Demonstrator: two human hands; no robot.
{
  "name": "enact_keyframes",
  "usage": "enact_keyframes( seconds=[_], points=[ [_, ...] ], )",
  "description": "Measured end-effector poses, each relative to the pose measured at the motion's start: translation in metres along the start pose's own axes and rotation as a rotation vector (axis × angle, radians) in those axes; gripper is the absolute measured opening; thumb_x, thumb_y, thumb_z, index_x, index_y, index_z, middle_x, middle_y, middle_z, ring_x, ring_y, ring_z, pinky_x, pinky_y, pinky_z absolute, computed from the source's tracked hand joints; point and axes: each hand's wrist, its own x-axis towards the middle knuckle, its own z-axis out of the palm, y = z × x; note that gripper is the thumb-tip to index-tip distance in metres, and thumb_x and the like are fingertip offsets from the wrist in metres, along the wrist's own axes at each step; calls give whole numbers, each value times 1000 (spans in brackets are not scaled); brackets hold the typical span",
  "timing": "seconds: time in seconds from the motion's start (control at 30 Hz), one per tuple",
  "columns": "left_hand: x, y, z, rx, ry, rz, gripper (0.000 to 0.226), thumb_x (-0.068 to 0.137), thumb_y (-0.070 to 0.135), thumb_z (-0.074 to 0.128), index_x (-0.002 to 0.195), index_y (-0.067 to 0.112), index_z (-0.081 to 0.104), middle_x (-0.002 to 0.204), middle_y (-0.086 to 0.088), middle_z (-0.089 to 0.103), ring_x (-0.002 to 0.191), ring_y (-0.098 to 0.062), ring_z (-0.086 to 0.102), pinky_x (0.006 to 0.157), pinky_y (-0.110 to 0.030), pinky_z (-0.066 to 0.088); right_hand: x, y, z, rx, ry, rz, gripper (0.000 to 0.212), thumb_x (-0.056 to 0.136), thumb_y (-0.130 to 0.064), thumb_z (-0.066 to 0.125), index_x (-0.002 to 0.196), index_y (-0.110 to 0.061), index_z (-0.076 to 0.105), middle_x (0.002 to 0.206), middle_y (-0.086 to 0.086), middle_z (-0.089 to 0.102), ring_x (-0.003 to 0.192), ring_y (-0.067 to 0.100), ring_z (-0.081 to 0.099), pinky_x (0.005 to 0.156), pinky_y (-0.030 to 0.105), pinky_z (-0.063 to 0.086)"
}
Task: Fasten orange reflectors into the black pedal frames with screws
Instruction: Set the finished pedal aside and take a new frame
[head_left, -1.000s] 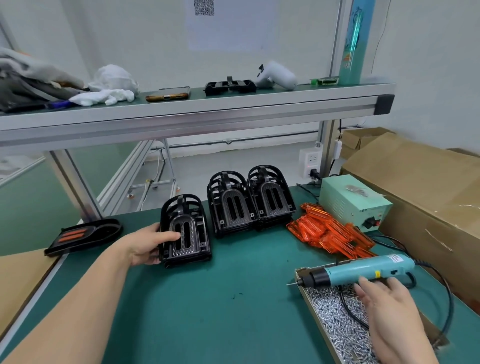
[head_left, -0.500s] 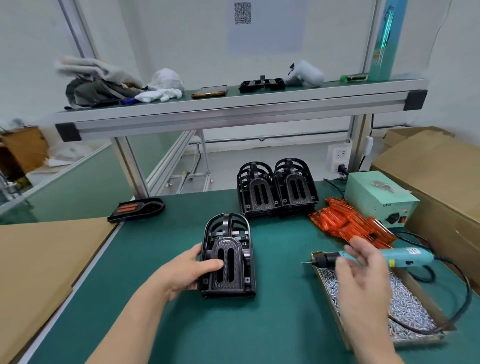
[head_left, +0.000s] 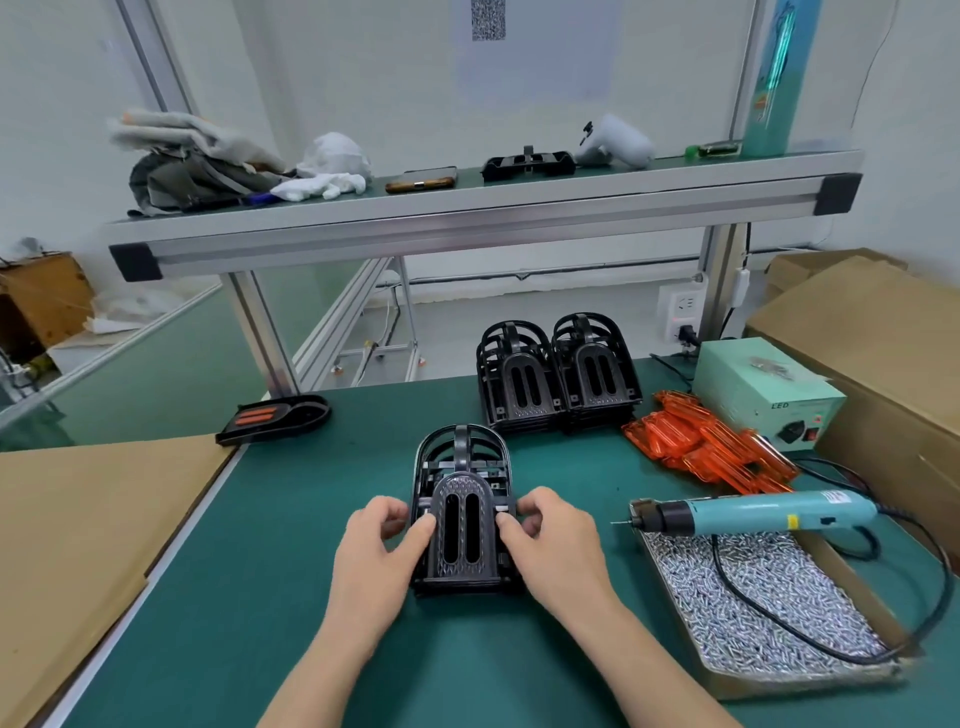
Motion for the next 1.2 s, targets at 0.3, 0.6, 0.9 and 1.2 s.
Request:
enact_keyframes(
  seconds=[0.3, 0.6, 0.9, 1.2],
  points=[
    [-10, 29, -5, 60, 37, 301, 25, 90, 19, 69, 101, 40, 63, 87, 17, 66, 85, -4, 59, 78, -13, 42, -10, 0, 10, 8, 198, -90, 14, 93, -25, 66, 84, -22, 56, 78, -9, 56, 74, 14, 49, 70, 29, 34],
    [-28, 53, -7, -509, -377, 143, 31, 94, 10, 65, 107, 35, 74, 104, 4, 76, 98, -10, 70, 81, -16, 52, -22, 1, -1, 314, 221, -18, 15, 98, -18, 63, 83, -17, 64, 66, -1, 67, 58, 16, 63, 59, 32, 53],
    [-70, 52, -19, -268, -448, 338, 32, 83, 30, 66, 109, 47, 73, 86, 12, 54, 79, -3, 52, 78, -12, 39, -36, 18, -25, 795, -149, 197, 21, 98, 1, 58, 81, -2, 69, 67, 8, 66, 55, 14, 56, 53, 22, 45],
    [-95, 18, -33, 103, -372, 633, 28, 83, 42, 64, 108, 53, 70, 94, 17, 53, 91, -9, 53, 80, -15, 45, -35, 31, -42, 1318, -295, 540, 59, 100, -46, 49, 112, 7, 73, 98, 25, 67, 85, 36, 67, 81, 46, 55]
  ],
)
